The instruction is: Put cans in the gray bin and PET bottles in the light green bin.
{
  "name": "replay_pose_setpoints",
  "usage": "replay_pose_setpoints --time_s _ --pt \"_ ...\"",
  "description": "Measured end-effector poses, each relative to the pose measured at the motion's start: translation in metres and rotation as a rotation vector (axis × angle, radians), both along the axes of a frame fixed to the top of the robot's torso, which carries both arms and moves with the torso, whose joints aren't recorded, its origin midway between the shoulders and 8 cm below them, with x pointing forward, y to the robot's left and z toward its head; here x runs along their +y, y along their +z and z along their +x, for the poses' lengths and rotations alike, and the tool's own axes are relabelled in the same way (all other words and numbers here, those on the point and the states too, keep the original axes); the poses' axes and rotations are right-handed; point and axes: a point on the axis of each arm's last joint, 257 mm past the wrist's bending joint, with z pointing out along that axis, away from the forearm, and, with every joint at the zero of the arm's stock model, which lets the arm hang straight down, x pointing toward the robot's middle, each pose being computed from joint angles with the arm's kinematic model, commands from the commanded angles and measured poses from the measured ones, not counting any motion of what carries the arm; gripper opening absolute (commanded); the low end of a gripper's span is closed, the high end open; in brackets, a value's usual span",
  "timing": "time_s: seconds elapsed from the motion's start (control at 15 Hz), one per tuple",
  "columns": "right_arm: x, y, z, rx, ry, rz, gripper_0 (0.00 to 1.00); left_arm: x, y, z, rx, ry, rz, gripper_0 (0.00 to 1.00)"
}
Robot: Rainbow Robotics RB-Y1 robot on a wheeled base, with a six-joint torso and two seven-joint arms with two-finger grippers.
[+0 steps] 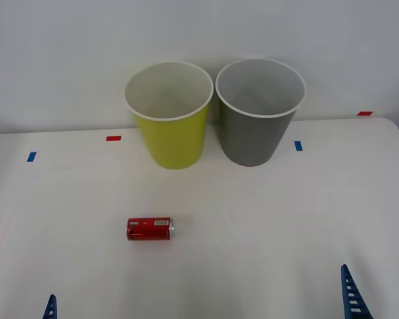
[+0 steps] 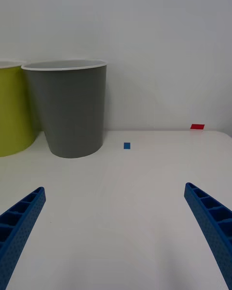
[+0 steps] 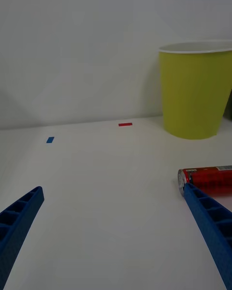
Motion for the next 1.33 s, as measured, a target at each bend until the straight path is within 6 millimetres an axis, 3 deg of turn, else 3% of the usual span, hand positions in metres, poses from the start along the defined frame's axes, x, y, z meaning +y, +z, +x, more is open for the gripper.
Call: replay_pose_setpoints --time_s 1.33 --pt "0.0000 0.0000 0.0000 0.000 0.000 0.000 1.00 -0.0005 -0.0022 0.0004 0.004 -0.002 -0.001 1.00"
